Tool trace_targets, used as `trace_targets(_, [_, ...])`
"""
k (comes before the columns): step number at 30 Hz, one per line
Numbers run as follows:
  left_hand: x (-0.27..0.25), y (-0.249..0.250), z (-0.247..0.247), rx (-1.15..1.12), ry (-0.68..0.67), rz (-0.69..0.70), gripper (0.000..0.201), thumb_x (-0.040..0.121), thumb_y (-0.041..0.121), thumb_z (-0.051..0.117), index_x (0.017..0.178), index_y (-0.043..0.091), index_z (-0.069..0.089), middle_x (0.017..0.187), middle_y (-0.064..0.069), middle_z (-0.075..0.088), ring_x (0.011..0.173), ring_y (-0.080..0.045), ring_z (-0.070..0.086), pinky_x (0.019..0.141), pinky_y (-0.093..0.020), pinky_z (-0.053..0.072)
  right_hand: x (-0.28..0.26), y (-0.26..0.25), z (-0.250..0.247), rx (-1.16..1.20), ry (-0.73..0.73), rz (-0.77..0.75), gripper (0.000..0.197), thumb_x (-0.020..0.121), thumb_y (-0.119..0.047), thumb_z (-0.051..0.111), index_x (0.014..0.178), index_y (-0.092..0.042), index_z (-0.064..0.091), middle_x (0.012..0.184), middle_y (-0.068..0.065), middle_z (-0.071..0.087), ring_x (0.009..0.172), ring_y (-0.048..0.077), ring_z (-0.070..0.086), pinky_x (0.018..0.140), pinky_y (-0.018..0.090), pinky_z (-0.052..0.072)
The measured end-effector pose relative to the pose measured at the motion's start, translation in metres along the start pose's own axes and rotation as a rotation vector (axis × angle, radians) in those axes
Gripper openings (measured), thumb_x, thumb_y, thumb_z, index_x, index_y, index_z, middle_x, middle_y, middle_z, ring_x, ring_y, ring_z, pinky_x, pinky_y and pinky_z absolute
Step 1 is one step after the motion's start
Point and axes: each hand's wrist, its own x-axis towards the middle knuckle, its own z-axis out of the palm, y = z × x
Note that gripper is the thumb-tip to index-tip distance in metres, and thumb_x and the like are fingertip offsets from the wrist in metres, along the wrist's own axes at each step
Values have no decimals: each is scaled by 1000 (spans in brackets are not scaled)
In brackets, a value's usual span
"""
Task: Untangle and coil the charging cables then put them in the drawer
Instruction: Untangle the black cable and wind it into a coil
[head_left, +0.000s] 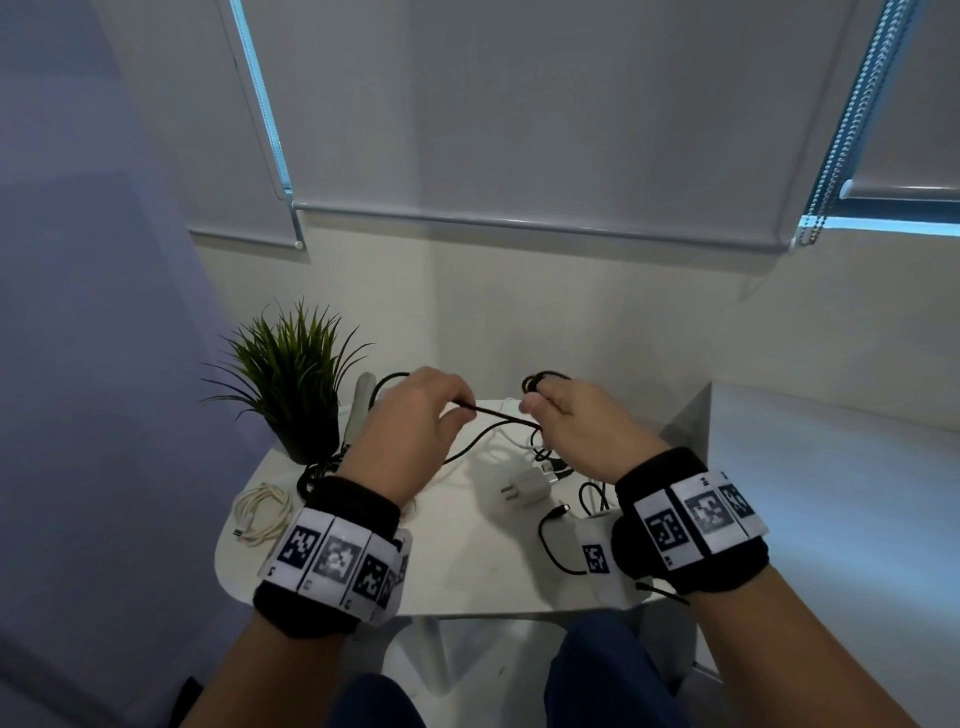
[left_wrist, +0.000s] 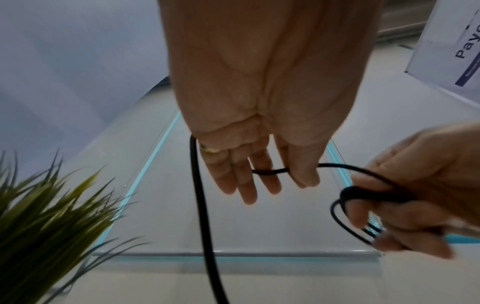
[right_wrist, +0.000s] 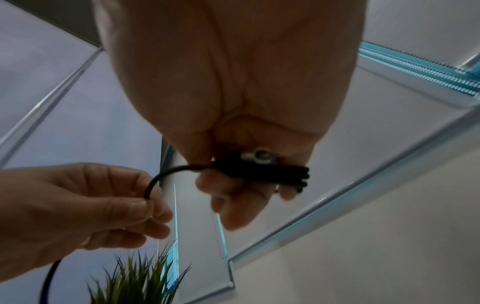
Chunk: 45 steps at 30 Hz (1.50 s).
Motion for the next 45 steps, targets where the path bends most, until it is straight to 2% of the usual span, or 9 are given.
trace_targets(8, [15, -21, 3, -11, 78, -42, 19, 91, 32, 56, 97, 24, 72, 100, 4, 64, 96, -13, 58, 95, -48, 42, -3, -3, -5, 437, -41, 63, 43, 95, -38, 51, 58, -19, 59, 53, 3, 38, 47, 14, 36, 52, 25, 33])
trace_targets(10, [13, -20, 11, -5, 46, -32, 22, 92, 33, 54, 99, 22, 72, 99, 3, 67, 97, -13, 59, 109, -25, 28, -2, -7, -10, 702, 6, 65, 45, 99, -31, 44, 59, -14, 56, 47, 1, 33, 41, 12, 30, 47, 22, 29])
trace_targets(12, [8, -13, 18, -14, -4, -35, 21, 94, 24, 55, 102, 14, 72, 101, -2, 69, 99, -17, 60, 94, 5, 12, -2, -11, -13, 872, 63, 53, 44, 101, -24, 39, 62, -10, 54, 46, 1, 29, 39, 12, 26, 48, 21, 30])
trace_targets(16, [1, -3, 38, -112, -150, -63, 20, 94, 20, 54, 97, 9, 71, 90, -10, 69, 87, -25, 62, 81, -30, 45, -3, -18, -18, 1104, 151, 41, 39, 101, -20, 35, 74, -6, 58, 46, 0, 43, 44, 16, 37, 56, 28, 36])
trace_targets(19, [-4, -1, 47, -171, -283, -139, 17, 94, 21, 53, 89, 15, 68, 81, -5, 67, 79, -20, 65, 73, -29, 47, -3, -19, -20, 1264, 165, 2, 36, 102, -17, 33, 82, -3, 60, 77, 13, 70, 68, 26, 66, 66, 29, 53])
trace_targets(23, [-11, 0, 48, -305, -441, -268, 19, 94, 17, 49, 78, 21, 59, 77, 0, 61, 76, -19, 69, 69, -34, 55, 1, -13, -17, 1355, 244, -91, 23, 96, -12, 43, 95, -1, 63, 110, 12, 66, 100, 28, 62, 93, 33, 49])
trace_targets(30, [-5, -6, 31, -221, -337, -154, 15, 95, 23, 52, 84, 27, 61, 82, 2, 65, 79, -14, 64, 72, -27, 48, 10, 1, -7, 647, 421, -120, 17, 93, -6, 54, 103, -12, 67, 93, -24, 63, 89, -18, 56, 82, 6, 41])
trace_targets(37, [11, -12, 20, -87, -28, 59, 15, 93, 18, 56, 99, 12, 69, 89, -4, 65, 83, -15, 55, 73, -19, 34, 11, 8, 8, -32, 133, -20, 18, 97, -17, 47, 103, -10, 62, 103, 4, 67, 102, 21, 57, 75, 20, 37])
trace_targets(45, [12, -4, 17, -146, 3, 17, 17, 96, 16, 50, 98, 12, 66, 83, 0, 65, 77, -11, 59, 71, 4, 27, 7, 3, 8, 109, -34, -5, 28, 94, -32, 53, 76, -11, 56, 52, -10, 45, 45, 3, 40, 49, 20, 34])
